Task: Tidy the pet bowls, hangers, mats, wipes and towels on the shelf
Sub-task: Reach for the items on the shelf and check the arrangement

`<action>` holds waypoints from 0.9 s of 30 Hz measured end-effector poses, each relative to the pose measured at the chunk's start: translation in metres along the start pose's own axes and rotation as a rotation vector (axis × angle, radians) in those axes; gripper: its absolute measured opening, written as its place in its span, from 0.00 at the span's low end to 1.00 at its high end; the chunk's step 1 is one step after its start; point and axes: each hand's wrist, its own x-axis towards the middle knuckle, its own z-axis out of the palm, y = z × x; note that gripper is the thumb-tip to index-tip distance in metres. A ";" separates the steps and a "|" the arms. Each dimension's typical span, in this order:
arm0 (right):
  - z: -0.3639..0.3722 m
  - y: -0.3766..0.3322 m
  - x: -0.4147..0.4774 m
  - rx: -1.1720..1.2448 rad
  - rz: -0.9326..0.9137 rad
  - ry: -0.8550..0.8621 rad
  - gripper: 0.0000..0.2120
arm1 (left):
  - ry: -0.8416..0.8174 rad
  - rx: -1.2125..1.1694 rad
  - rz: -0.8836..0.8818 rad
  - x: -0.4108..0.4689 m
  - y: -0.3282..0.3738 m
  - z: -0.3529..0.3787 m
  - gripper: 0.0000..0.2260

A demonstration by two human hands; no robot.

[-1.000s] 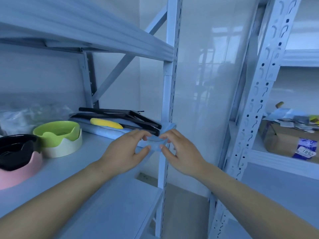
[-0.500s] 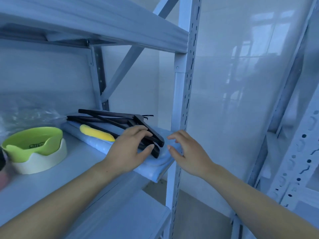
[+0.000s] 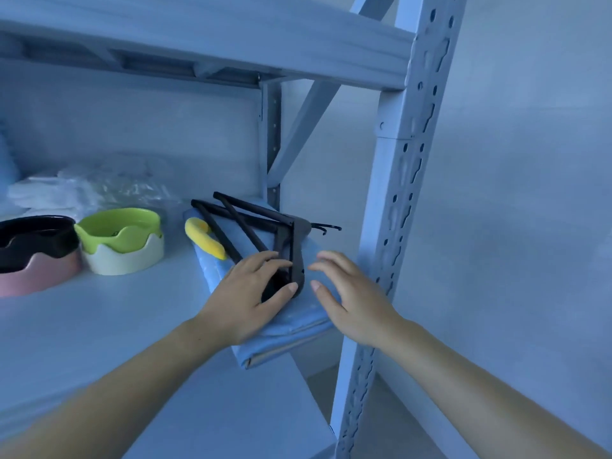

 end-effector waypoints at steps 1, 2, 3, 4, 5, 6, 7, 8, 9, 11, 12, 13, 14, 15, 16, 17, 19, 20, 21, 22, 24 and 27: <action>0.002 -0.001 0.005 0.020 -0.020 -0.008 0.23 | 0.009 0.000 -0.036 -0.002 0.004 0.001 0.32; 0.004 -0.002 0.008 0.044 -0.038 -0.024 0.24 | 0.013 0.010 -0.062 -0.005 0.008 0.002 0.32; 0.008 -0.002 0.010 0.058 -0.061 -0.043 0.25 | 0.017 0.026 -0.076 -0.007 0.010 0.004 0.31; 0.012 -0.002 0.012 0.058 -0.080 -0.063 0.25 | 0.020 0.042 -0.083 -0.009 0.012 0.005 0.31; 0.015 0.000 0.013 0.053 -0.091 -0.077 0.27 | 0.020 0.050 -0.090 -0.011 0.014 0.006 0.30; 0.018 0.003 0.014 0.050 -0.093 -0.085 0.29 | 0.018 0.050 -0.097 -0.012 0.015 0.007 0.29; 0.021 0.006 0.015 0.045 -0.091 -0.088 0.30 | 0.019 0.043 -0.103 -0.013 0.016 0.008 0.29; 0.023 0.009 0.015 0.034 -0.091 -0.087 0.32 | 0.024 0.033 -0.110 -0.013 0.016 0.010 0.28; 0.025 0.010 0.015 0.020 -0.094 -0.082 0.32 | 0.032 0.025 -0.115 -0.013 0.016 0.010 0.27; 0.029 0.011 0.015 0.007 -0.104 -0.068 0.34 | 0.044 0.021 -0.122 -0.013 0.014 0.013 0.26; 0.030 0.012 0.016 0.009 -0.109 -0.066 0.36 | 0.049 0.023 -0.120 -0.012 0.013 0.013 0.26; 0.032 0.013 0.017 0.011 -0.115 -0.070 0.37 | 0.053 0.025 -0.121 -0.011 0.012 0.014 0.26; 0.033 0.014 0.019 0.011 -0.120 -0.075 0.37 | 0.055 0.024 -0.123 -0.010 0.011 0.014 0.26; 0.033 0.015 0.020 0.009 -0.127 -0.079 0.37 | 0.058 0.020 -0.129 -0.009 0.010 0.014 0.26; 0.034 0.015 0.022 0.008 -0.131 -0.085 0.36 | 0.062 0.013 -0.134 -0.008 0.009 0.015 0.27; 0.034 0.016 0.024 0.008 -0.133 -0.090 0.34 | 0.064 0.005 -0.139 -0.007 0.008 0.015 0.27; 0.035 0.015 0.029 0.012 -0.127 -0.093 0.33 | 0.064 -0.011 -0.142 -0.003 0.005 0.014 0.27; 0.036 0.014 0.031 0.012 -0.124 -0.095 0.33 | 0.061 -0.020 -0.142 -0.001 0.002 0.013 0.27; 0.037 0.014 0.034 0.009 -0.122 -0.097 0.33 | 0.056 -0.031 -0.144 0.001 0.000 0.011 0.26; 0.038 0.013 0.036 0.007 -0.120 -0.099 0.33 | 0.050 -0.044 -0.146 0.003 -0.003 0.010 0.26; 0.040 0.013 0.042 0.010 -0.113 -0.107 0.33 | 0.041 -0.065 -0.150 0.007 -0.008 0.008 0.24; 0.045 0.014 0.052 0.022 -0.102 -0.130 0.30 | 0.039 -0.081 -0.156 0.014 -0.016 0.007 0.20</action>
